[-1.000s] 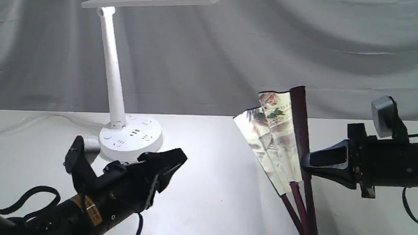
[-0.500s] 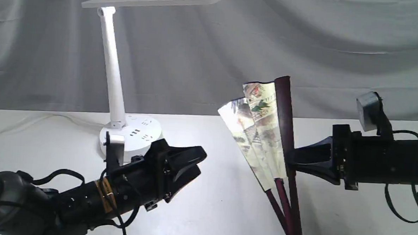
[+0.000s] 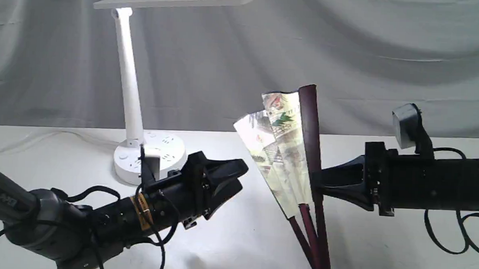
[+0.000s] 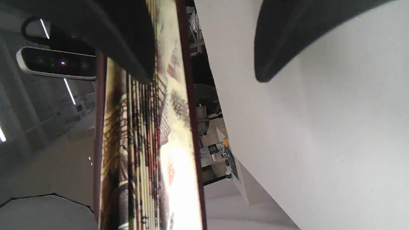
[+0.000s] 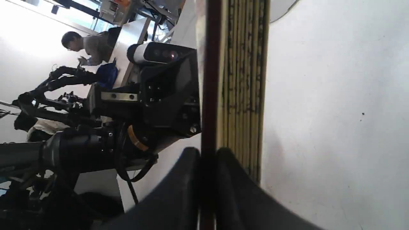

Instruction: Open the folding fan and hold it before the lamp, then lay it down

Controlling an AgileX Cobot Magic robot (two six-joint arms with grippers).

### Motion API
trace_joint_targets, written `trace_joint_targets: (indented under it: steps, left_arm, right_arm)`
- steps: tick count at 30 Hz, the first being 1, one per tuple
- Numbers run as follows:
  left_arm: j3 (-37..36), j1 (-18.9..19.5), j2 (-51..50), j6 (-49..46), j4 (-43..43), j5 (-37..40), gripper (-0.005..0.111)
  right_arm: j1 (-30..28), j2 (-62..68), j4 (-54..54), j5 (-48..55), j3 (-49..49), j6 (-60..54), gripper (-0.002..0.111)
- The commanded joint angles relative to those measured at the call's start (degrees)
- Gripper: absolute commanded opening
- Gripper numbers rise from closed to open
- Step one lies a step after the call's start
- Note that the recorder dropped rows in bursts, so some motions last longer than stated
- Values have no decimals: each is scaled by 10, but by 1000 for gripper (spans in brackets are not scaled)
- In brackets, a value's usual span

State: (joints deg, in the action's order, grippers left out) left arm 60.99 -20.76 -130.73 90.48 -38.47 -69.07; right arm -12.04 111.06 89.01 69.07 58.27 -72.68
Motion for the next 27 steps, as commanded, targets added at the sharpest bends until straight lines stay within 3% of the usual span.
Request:
trace_joint_targets:
  steps: [1,10,27]
  left_arm:
    - [17,-10,0,7,-7,-9,48]
    - [46,-38,0,6,-12,-9,48]
    - [46,-38,-13,12,-32,2,48]
  right_arm:
    - [1,-6,13,9,-2,-9,0]
    - [1,24,18,9,-2,-12,0]
    - [0,25,41,9,-2,-22,0]
